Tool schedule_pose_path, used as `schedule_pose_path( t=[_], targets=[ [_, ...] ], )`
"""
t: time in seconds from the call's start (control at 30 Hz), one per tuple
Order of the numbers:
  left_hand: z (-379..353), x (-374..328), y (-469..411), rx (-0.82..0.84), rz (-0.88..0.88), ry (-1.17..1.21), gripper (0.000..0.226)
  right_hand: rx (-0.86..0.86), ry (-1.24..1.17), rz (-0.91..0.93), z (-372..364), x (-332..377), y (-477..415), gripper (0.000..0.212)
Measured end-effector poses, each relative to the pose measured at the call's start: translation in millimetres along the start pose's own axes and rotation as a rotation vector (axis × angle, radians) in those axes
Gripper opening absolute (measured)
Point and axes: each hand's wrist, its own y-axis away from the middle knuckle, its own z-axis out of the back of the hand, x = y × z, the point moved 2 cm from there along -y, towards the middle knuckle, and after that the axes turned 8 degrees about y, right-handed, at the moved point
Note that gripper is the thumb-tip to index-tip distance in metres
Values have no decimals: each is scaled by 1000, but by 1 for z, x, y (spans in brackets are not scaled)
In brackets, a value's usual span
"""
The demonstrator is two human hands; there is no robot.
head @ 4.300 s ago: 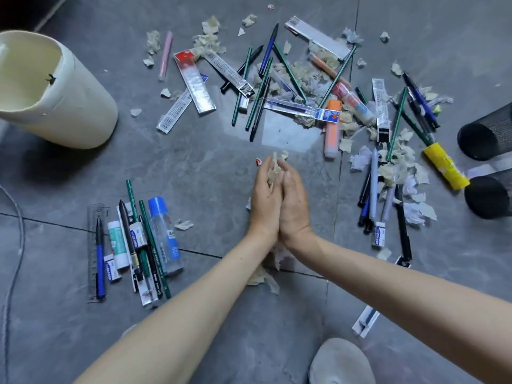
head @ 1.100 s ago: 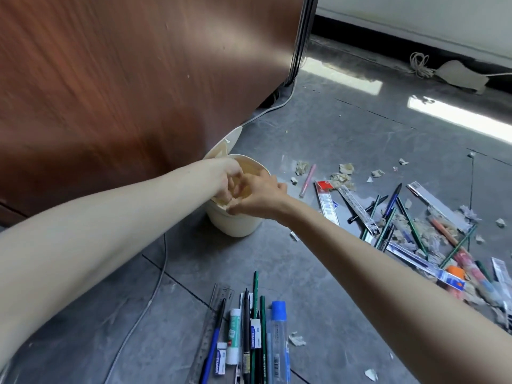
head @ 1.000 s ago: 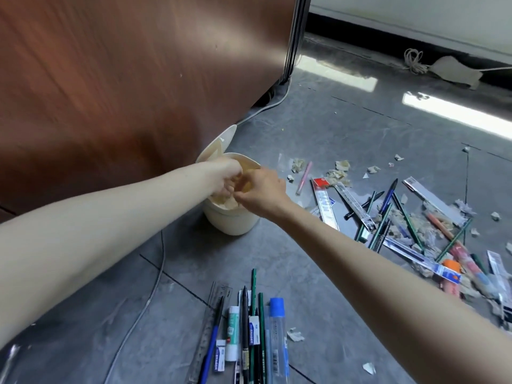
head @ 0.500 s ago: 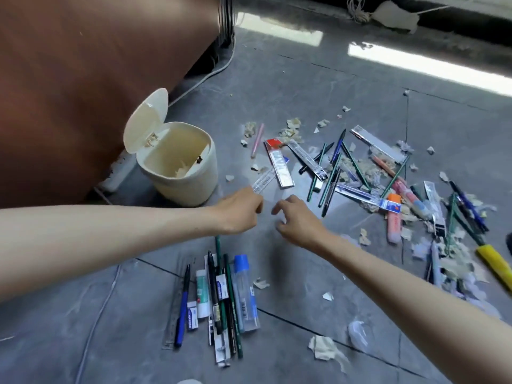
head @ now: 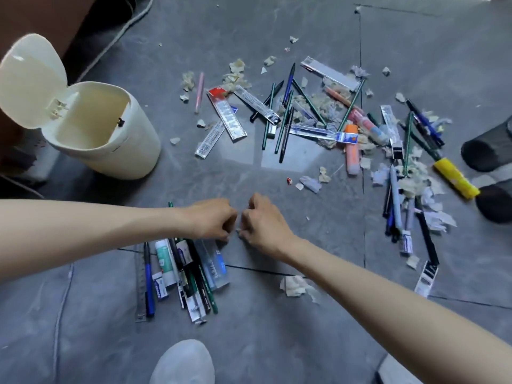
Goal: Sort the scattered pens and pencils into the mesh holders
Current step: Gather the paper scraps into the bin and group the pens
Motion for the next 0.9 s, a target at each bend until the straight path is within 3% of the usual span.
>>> schedule_pose_path(
  t=[0.1,0.17,0.27,0.33,0.4,0.47,0.6,0.73,0.83,0.9],
  targets=[
    [-7,-17,-10,-49,-70,-14,19,-127,-17,-194,12,-39,13,20],
    [-7,-28,-17,-216,-97,4,19,-235,16,-305,19,-63,21,34],
    [-1,-38,-35,-381,-63,20,48,-204,-7,-434,21,-88,23,63],
    [3,-38,-47,-429,79,114,66,-132,-53,-482,19,-96,21,67],
    [7,-28,-54,-527,278,257,73,-65,-25,-404,15,-92,20,65],
    [15,-10,-57,-658,460,415,75,-39,6,-204,11,-78,20,62],
    [42,48,-54,-859,638,503,69,-76,58,-57,18,-61,-4,54],
    [57,98,-52,-693,559,406,64,-76,124,8,39,-46,-60,53],
    [42,97,-51,-580,441,407,62,-35,196,113,38,-28,-97,52],
    [26,83,-48,-563,335,448,60,12,183,131,36,-19,-112,63]
  ],
)
